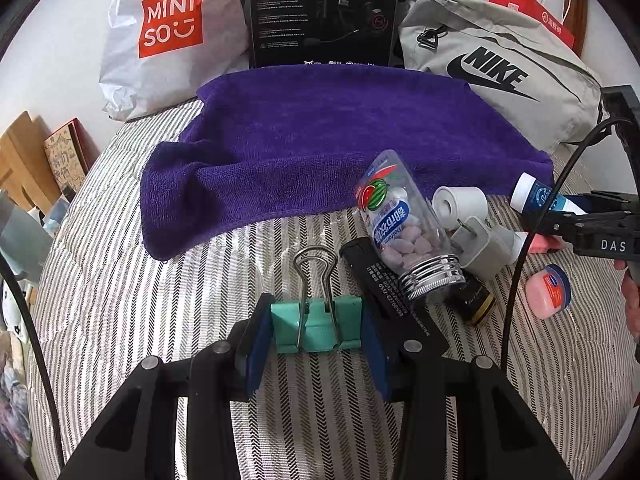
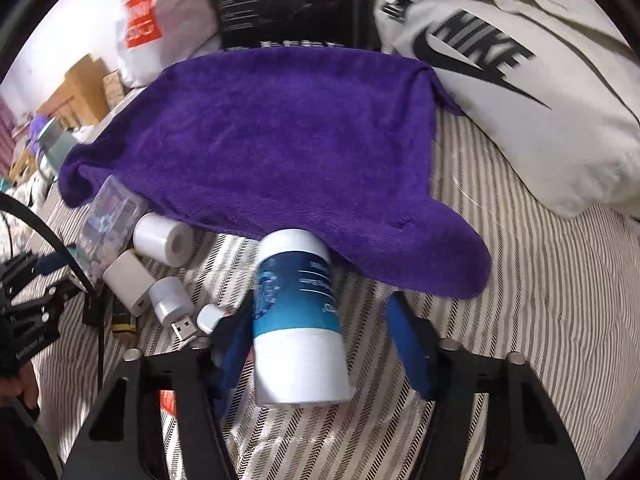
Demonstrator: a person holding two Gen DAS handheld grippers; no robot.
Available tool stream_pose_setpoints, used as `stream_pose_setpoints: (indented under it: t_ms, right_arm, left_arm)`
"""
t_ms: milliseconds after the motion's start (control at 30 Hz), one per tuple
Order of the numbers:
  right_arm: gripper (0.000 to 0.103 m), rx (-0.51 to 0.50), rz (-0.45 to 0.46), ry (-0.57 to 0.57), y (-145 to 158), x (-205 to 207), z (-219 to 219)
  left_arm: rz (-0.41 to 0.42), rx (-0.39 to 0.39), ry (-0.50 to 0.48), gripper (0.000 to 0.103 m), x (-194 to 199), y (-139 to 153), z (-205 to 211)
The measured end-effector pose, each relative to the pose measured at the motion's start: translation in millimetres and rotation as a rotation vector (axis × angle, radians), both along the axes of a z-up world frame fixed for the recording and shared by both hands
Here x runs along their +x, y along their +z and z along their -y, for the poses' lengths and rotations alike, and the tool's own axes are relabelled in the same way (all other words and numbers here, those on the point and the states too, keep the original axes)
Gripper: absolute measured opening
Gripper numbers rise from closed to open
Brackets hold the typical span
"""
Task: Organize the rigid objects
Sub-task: 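Grasp the white blue-labelled jar with the right tool while the left tool grasps the green binder clip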
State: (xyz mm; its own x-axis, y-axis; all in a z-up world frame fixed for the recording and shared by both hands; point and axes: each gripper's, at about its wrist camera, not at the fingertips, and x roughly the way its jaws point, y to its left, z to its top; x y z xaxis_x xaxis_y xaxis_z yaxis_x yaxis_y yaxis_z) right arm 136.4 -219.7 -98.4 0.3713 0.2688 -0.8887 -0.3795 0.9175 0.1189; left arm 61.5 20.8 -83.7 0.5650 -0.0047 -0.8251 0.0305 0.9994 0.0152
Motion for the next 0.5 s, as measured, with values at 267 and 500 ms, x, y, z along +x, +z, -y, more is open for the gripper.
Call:
stream_pose_setpoints:
  t_ms: [267, 500]
  right_arm:
    - [0.037, 0.065, -0.035, 0.013, 11, -12, 10]
    - [0.036, 0.109, -0.057, 0.002, 6, -11, 15]
  left_arm:
    - [-0.007, -0.005, -0.013, 0.04, 0, 1, -1]
    - [-0.005, -0.008, -0.019, 0.04, 0, 1, -2]
